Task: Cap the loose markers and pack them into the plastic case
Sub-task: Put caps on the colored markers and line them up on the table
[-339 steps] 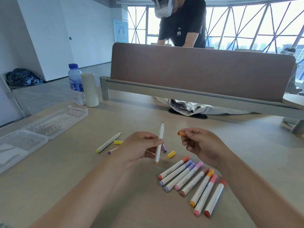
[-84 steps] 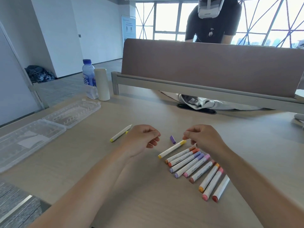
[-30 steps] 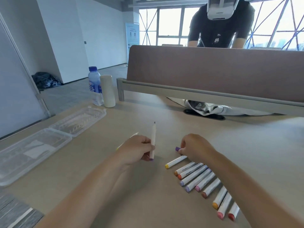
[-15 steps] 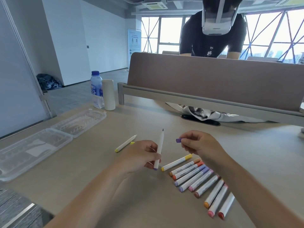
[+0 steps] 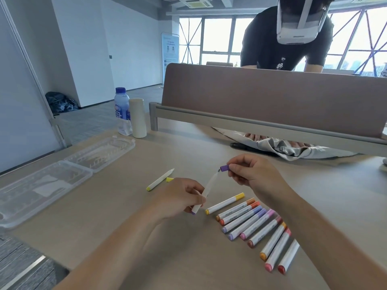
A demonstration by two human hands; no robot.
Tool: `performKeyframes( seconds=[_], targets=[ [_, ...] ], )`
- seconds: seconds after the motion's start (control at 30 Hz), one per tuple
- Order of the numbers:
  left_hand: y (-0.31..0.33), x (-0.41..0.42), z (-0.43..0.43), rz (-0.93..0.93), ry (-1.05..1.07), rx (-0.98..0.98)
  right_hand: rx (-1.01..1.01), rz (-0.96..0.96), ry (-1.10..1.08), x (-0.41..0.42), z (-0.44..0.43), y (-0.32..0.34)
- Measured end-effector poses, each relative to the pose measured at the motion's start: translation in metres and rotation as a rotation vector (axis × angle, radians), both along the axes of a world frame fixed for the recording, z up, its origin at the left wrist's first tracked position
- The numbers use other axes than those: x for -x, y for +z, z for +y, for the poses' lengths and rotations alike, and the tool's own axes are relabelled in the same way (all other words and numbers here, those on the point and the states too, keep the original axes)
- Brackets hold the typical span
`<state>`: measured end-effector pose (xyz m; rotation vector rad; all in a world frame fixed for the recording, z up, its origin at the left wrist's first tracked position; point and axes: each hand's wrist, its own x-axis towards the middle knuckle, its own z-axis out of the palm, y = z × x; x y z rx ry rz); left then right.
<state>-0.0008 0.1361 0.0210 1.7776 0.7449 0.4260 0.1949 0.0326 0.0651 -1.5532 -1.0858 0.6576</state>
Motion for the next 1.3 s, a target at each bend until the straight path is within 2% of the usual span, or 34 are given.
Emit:
performKeyframes(
  seconds=[0.13, 0.4, 0.6, 0.83, 1.07, 1.17, 1.3],
  targets=[
    [-0.001, 0.001, 0.001, 0.017, -0.004, -0.022, 0.009, -0.026, -0.007, 0.001, 0.001, 0.000],
    [-0.005, 0.002, 0.007, 0.033, -0.013, -0.108, 0.063, -0.197, -0.023, 0.004, 0.006, -0.003],
    [-0.003, 0.001, 0.003, 0.006, -0.005, -0.159, 0.002, -0.087, -0.027, 0.010, 0.008, -0.010],
    [-0.004, -0.006, 0.002, -0.072, 0.001, -0.024, -0.031, -0.038, -0.069, 0.014, 0.016, -0.013],
    [-0.003, -0.010, 0.012, 0.073, 0.058, -0.169, 0.179, 0.011, -0.099, -0.010, 0.025, -0.020],
    [-0.005, -0.008, 0.018, 0.010, 0.149, -0.128, 0.257, -0.008, -0.119, -0.020, 0.025, -0.026],
    [-0.008, -0.008, 0.018, -0.035, 0.160, -0.120, 0.326, -0.072, -0.130, -0.027, 0.023, -0.030]
  ],
)
